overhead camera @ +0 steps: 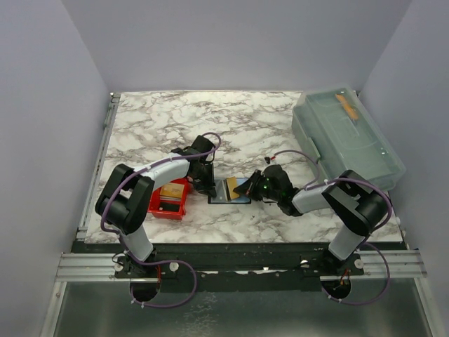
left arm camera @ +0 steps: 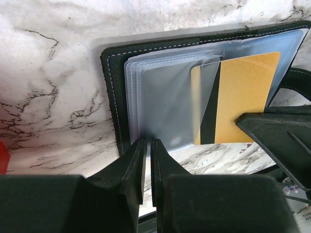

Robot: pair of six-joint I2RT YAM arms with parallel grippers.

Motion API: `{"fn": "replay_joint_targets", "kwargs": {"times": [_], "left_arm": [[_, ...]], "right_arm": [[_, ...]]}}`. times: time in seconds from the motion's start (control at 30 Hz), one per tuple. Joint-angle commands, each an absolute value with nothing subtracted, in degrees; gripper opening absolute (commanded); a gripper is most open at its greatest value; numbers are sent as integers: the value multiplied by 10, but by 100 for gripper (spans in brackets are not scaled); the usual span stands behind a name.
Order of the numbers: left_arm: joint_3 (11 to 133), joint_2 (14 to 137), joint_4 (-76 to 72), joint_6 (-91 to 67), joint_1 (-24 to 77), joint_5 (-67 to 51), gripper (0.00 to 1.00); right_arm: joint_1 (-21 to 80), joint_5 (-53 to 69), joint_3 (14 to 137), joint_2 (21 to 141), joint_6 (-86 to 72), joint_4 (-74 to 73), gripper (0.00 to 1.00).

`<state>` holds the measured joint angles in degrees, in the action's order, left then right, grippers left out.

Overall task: Put the credit cards into the card holder
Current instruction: Insert the credit card into the card holder.

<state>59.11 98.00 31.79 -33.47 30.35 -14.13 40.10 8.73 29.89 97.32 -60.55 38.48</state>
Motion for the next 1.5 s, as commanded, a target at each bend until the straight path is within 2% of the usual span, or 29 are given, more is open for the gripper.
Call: {"fn": "replay_joint_targets", "kwargs": {"times": [0.0,0.4,0.93,1.27,1.47], "left_arm": [[565,989,324,-328,305,-129,15],[562,984,324,-328,305,-132,15],[564,977,323,-335,305,-141,15],[568,968,320,-345,305,-156,14],[572,948,316,-350,305,-166,14]], "right_arm": [[397,40,288,981,-594,406,0],[397,25,296,998,-572,417,0],[399,79,254,1086,-533,624,0],[420,91,268,1099,-533,611,0],[428,109,268,1099,-536,616,5]]}}
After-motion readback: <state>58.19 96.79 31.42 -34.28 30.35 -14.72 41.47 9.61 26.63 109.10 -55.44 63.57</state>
